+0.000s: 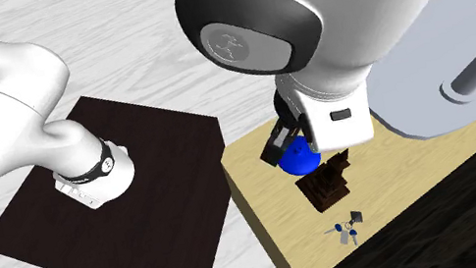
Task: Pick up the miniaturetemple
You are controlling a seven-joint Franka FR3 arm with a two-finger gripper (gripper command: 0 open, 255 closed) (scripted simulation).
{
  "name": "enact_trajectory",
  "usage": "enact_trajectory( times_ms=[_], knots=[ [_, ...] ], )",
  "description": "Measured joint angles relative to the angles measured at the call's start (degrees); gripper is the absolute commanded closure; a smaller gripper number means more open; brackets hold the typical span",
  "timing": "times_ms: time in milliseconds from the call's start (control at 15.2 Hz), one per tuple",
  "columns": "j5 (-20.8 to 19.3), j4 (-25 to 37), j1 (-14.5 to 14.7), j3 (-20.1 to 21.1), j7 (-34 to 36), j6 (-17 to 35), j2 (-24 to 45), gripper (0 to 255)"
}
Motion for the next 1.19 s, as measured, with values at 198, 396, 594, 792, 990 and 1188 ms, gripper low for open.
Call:
enact_trajectory(
  times_ms=[198,396,594,792,990,1188],
  knots=[
    [0.77,4.41,0.31,0.42,2.05,1.81,7.43,0],
    [1.45,9.42,0.56,0.61,3.84,2.86,14.64,0],
    [2.17,14.14,0.87,0.74,5.65,3.40,21.13,0],
    [2.90,20.26,1.33,0.86,7.50,3.99,28.86,0],
    [3.60,26.06,1.33,0.75,8.80,3.51,35.39,0],
    [4.28,33.44,1.64,0.78,10.54,2.72,43.05,0]
  ],
)
